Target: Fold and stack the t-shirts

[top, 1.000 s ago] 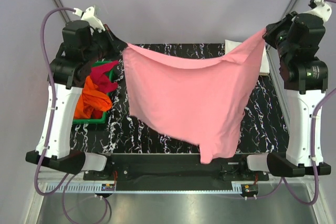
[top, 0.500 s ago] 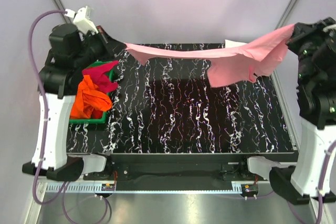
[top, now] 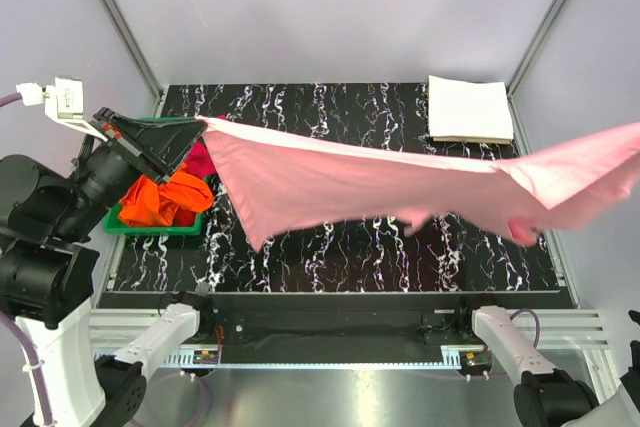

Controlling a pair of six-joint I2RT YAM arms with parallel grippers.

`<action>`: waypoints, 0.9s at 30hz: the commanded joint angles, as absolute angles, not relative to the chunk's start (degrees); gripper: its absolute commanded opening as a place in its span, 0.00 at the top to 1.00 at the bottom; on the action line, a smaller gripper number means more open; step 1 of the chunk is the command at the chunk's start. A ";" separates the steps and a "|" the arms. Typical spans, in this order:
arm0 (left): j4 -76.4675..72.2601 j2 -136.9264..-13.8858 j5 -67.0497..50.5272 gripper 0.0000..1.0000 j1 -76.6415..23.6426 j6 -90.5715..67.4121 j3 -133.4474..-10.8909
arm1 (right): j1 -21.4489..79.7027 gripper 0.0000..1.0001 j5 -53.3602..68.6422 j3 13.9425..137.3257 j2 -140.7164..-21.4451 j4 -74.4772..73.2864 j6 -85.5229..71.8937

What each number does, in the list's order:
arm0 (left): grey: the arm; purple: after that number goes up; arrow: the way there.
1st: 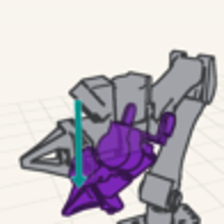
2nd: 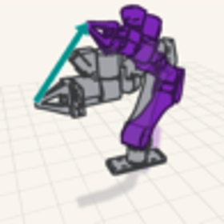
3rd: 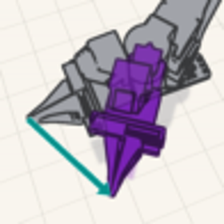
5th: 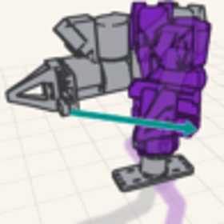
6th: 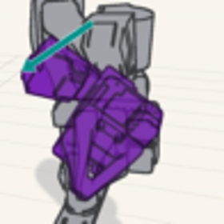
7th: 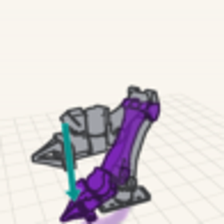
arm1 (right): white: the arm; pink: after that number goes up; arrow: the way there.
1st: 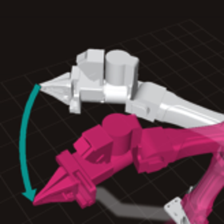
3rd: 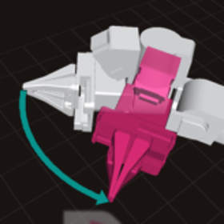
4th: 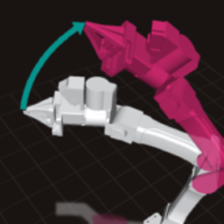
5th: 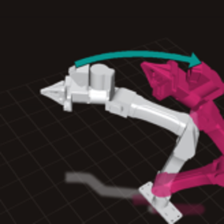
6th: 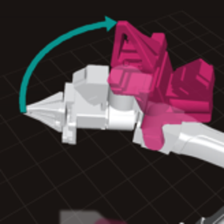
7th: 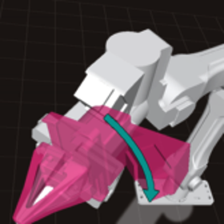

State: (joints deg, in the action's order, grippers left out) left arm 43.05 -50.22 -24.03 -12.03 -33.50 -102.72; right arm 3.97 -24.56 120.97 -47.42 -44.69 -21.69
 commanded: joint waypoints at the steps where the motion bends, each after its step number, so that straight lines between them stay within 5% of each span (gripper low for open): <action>1: 41.04 -52.81 -25.49 1.00 -11.87 -34.02 -102.57 | 3.96 1.00 -29.25 121.64 -51.76 -44.03 -19.08; 7: 40.87 -60.00 -19.87 1.00 -11.78 -31.47 -98.01 | 3.96 1.00 -30.85 118.32 -63.01 -40.35 -15.38; 20: 28.66 -89.97 -12.22 1.00 -9.15 -26.99 -86.21 | 3.78 1.00 -11.78 64.72 -76.09 10.57 -20.47; 27: 27.51 -115.29 -16.51 1.00 -4.93 -23.20 -102.81 | 3.78 1.00 -8.00 72.32 -101.31 18.28 -18.90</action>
State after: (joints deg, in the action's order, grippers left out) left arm 32.45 -111.46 -14.76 -6.87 -25.85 -95.90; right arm 3.97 -10.85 65.71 -95.24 6.68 -19.46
